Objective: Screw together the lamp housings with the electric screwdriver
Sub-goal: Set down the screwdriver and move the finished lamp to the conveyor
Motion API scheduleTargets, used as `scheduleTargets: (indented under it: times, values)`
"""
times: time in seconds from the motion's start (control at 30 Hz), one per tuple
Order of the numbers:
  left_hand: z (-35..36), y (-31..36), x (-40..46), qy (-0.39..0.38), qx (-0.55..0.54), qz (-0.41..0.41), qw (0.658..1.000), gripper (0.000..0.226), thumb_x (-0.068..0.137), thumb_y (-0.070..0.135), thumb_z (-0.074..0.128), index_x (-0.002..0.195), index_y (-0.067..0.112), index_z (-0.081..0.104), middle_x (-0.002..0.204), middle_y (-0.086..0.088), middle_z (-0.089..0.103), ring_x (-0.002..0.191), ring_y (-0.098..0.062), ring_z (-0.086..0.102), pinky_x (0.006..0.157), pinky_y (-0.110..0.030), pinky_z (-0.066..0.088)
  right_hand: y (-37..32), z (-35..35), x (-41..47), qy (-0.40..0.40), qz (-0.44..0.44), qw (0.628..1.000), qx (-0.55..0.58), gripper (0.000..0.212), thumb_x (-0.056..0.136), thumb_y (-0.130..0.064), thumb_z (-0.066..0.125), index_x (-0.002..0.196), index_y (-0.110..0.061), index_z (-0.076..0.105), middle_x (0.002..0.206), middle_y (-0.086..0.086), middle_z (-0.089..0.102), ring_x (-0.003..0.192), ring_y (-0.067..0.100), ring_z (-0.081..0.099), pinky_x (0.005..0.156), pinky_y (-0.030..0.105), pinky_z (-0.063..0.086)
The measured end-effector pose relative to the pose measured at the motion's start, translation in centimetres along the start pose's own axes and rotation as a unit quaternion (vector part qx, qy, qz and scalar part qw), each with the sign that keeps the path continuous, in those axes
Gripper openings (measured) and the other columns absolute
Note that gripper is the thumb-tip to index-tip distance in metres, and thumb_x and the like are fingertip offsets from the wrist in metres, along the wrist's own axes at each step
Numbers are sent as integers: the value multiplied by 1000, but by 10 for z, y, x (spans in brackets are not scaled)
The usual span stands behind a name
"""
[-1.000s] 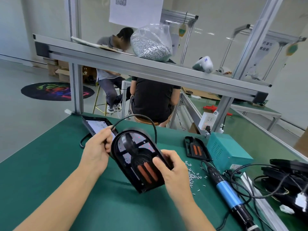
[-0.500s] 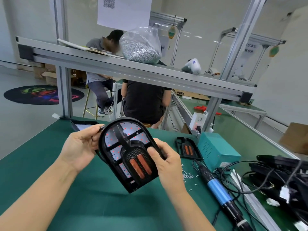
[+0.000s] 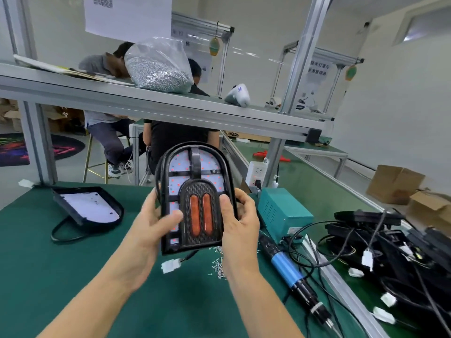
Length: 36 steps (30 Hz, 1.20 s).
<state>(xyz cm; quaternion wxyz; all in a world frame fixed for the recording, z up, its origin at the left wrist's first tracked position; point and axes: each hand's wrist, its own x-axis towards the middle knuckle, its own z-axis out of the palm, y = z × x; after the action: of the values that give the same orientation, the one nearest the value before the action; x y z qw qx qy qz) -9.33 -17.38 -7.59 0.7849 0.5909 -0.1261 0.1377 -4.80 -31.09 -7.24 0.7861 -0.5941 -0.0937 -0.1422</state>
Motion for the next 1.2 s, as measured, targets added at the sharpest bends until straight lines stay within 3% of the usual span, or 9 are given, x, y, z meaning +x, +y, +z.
scheduleTargets:
  times: [0.13, 0.27, 0.43, 0.57, 0.73, 0.93, 1.0, 1.1, 1.2]
  values:
    - [37, -14, 2, 48, 12, 1, 999, 65, 73, 25, 72, 132, 34, 46, 120, 8, 66, 110, -11, 63, 84, -26, 53, -7, -23, 3, 15, 1, 1000, -1, 24, 95, -19, 62, 116, -30, 60, 101, -5, 72, 96, 12, 68, 87, 32, 54]
    - [64, -20, 16, 1, -2, -39, 999, 51, 76, 26, 66, 125, 32, 54, 116, 3, 69, 108, -20, 65, 90, -40, 50, -21, -61, 4, 12, 2, 1000, -12, 25, 97, -14, 58, 112, -34, 58, 95, -17, 73, 88, 1, 69, 70, 16, 53]
    - [102, -29, 36, -83, -49, -107, 990, 40, 75, 23, 66, 115, 25, 64, 107, -3, 72, 91, -17, 71, 64, -22, 56, -50, -112, 10, 1, 15, 995, -99, 34, 99, -14, 53, 117, -43, 51, 109, -11, 69, 101, 8, 68, 89, 32, 54]
    - [138, -41, 51, -138, -45, -170, 975, 44, 74, 23, 66, 118, 18, 62, 111, -10, 70, 97, -27, 65, 83, -39, 54, -75, -154, 15, 18, 23, 984, -176, 56, 100, -23, 52, 149, -32, 27, 132, -15, 56, 122, 8, 56, 106, 40, 43]
    - [190, -53, 55, -213, -53, -192, 957, 44, 74, 23, 67, 117, 16, 63, 111, -11, 70, 91, -24, 65, 77, -33, 55, -95, -202, 5, 95, 2, 973, -212, 61, 100, -28, 50, 154, -29, 21, 150, -9, 41, 135, 14, 43, 113, 45, 35]
    - [256, -68, 38, -322, -73, -204, 921, 48, 72, 17, 73, 118, 21, 61, 109, -7, 71, 87, -18, 70, 68, -28, 57, -104, -256, -43, 233, -29, 949, -209, 55, 101, -34, 48, 150, -44, 24, 144, -28, 40, 134, 1, 40, 114, 40, 34]
    - [274, -74, 30, -361, -71, -202, 908, 50, 76, 12, 74, 122, 24, 59, 112, -7, 70, 94, -20, 69, 76, -30, 56, -102, -270, -61, 278, -32, 936, -214, 55, 101, -35, 47, 148, -50, 22, 145, -33, 35, 136, -2, 35, 115, 38, 31]
    - [295, -82, 17, -408, -55, -195, 890, 60, 79, 17, 70, 134, 26, 49, 121, -4, 66, 110, -23, 64, 99, -40, 47, -97, -292, -85, 347, -57, 907, -232, 56, 101, -29, 48, 149, -46, 24, 151, -20, 36, 138, 5, 36, 116, 43, 31]
    - [316, -86, 5, -445, -25, -174, 878, 61, 82, 20, 70, 137, 31, 46, 125, 4, 64, 114, -17, 62, 103, -39, 44, -92, -314, -100, 409, -77, 872, -259, 55, 101, -21, 48, 148, -42, 28, 147, -13, 43, 135, 9, 42, 114, 46, 33]
